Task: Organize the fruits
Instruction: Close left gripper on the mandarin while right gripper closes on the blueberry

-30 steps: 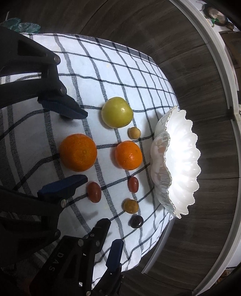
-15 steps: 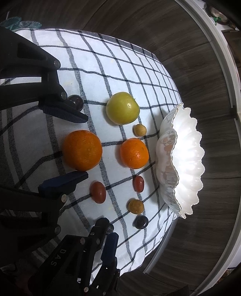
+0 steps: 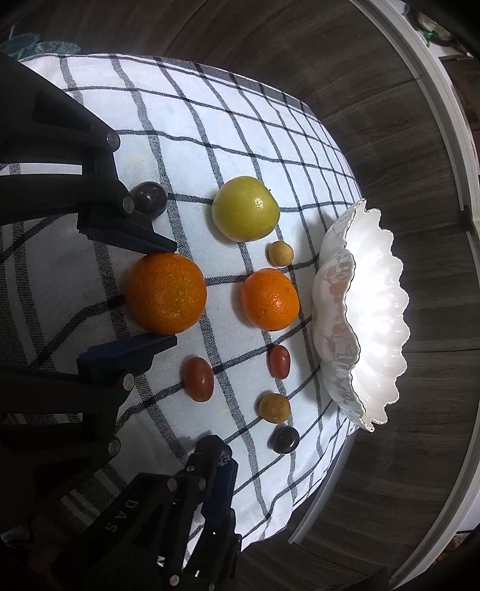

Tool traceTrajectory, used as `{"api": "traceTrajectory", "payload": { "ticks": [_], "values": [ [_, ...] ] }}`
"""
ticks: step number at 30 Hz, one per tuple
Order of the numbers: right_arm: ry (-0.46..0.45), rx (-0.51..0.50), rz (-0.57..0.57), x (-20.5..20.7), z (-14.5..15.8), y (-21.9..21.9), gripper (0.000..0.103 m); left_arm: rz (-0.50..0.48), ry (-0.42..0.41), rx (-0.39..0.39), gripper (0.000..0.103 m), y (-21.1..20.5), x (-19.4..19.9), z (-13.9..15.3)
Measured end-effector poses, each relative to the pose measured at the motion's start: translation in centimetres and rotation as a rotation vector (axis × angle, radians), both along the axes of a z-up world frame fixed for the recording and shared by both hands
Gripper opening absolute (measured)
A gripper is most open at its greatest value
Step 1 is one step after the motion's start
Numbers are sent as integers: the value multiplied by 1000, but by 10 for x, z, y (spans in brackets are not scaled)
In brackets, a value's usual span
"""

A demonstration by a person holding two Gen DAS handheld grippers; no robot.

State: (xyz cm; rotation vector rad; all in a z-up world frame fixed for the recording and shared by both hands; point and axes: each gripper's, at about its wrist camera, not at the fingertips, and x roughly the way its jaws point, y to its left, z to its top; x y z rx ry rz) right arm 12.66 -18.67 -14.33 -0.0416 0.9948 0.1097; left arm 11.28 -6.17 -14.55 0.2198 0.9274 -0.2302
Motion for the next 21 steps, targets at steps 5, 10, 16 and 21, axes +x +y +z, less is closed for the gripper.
{"api": "traceTrajectory", "payload": {
  "ticks": [5, 10, 16, 21],
  "values": [
    [-20, 3, -8, -2, 5, -2, 22, 2, -9, -1, 42, 1, -2, 4],
    [-44, 10, -10, -4, 13, -5, 22, -3, -28, -4, 41, 1, -5, 10],
    [-68, 15, -13, -6, 22, -7, 22, -5, -49, -4, 41, 1, -8, 21],
    [-94, 16, -16, -7, 32, -9, 22, -1, -56, -6, 41, 0, -6, 30]
  ]
}}
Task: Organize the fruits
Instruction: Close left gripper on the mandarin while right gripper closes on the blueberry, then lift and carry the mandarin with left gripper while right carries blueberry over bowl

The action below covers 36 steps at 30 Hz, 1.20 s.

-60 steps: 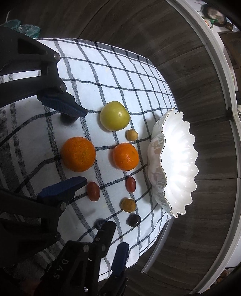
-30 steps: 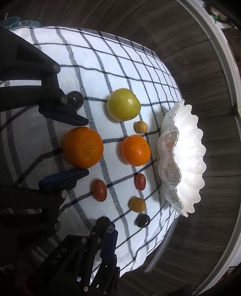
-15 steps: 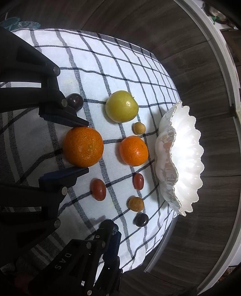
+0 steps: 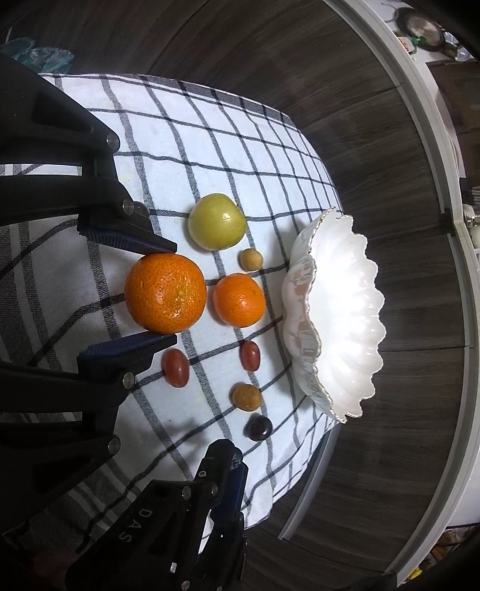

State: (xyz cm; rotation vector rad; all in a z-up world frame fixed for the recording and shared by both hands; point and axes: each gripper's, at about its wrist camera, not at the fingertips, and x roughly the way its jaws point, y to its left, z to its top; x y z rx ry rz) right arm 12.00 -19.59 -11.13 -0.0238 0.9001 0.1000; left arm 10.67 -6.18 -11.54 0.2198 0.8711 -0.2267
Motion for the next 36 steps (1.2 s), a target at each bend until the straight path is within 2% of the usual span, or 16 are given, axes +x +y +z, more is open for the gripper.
{"api": "traceTrajectory", "payload": {
  "ticks": [22, 36],
  "values": [
    [-70, 21, -55, 12, 45, -21, 22, 29, -23, -30, 41, -4, 27, 40],
    [-122, 24, -96, 59, 75, -37, 22, 49, -23, -58, 41, -6, 74, 67]
  ]
}}
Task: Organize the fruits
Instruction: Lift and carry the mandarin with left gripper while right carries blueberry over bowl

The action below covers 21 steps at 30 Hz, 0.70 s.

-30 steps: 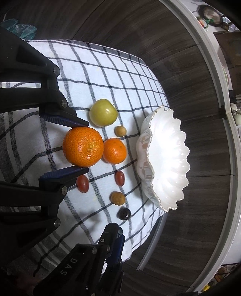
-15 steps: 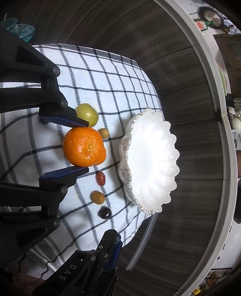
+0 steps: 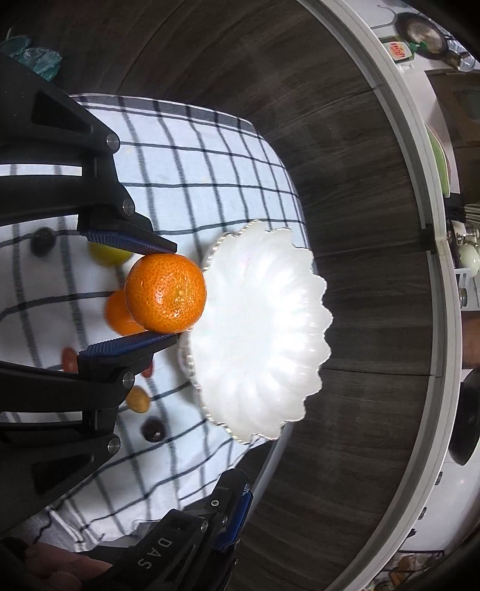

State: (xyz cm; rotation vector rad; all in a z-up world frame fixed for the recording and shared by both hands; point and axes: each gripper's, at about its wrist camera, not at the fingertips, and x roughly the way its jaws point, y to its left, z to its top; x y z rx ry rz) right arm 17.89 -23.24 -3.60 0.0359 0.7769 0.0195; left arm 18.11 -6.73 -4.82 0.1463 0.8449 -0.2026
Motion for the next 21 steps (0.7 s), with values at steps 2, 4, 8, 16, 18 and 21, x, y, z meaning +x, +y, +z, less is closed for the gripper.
{"api": "traceTrajectory", "payload": {
  "ticks": [2, 4, 8, 16, 18, 21],
  "values": [
    [-5, -6, -2, 8, 3, -2, 22, 2, 7, -7, 41, 0, 8, 2],
    [-6, -10, -4, 14, 5, -3, 22, 5, 14, -11, 41, 0, 15, 3],
    [0, -8, -12, 28, 6, -7, 22, 6, 17, -8, 41, -2, 26, 4],
    [14, -10, -14, 54, 3, -13, 22, 6, 22, -13, 41, -10, 53, 1],
    [13, -12, -17, 64, 3, -14, 22, 10, 25, -15, 41, -11, 61, -1],
    [9, -15, -23, 77, 1, -16, 22, 17, 25, -15, 41, -10, 72, -4]
  ]
}}
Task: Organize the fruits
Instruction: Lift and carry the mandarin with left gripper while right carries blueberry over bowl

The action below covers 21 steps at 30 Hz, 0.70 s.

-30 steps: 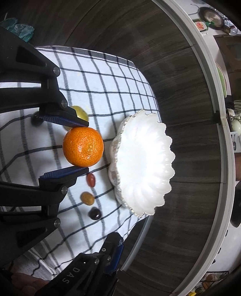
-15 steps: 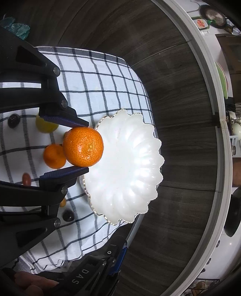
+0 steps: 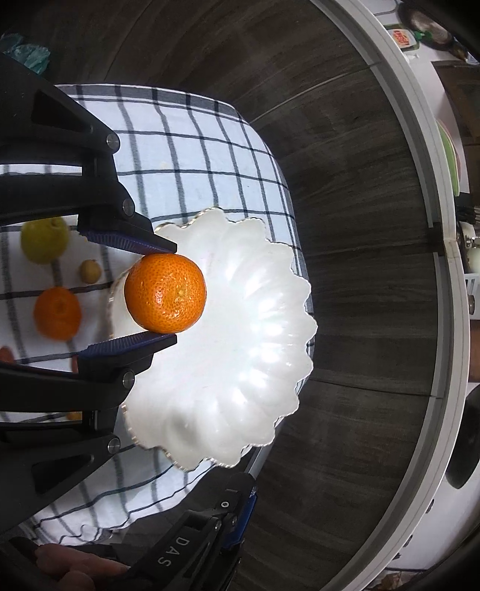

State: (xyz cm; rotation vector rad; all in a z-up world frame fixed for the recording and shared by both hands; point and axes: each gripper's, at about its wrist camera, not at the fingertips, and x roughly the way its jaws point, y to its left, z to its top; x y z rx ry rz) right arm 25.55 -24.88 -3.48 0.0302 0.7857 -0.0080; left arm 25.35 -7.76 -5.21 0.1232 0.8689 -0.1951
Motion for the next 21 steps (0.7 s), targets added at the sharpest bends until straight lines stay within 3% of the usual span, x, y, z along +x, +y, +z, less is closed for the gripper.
{"api": "traceTrajectory", "payload": {
  "ticks": [21],
  "values": [
    [49, -4, -19, 70, -20, -9, 22, 19, -2, 10, 41, -4, 69, -11]
  ]
}}
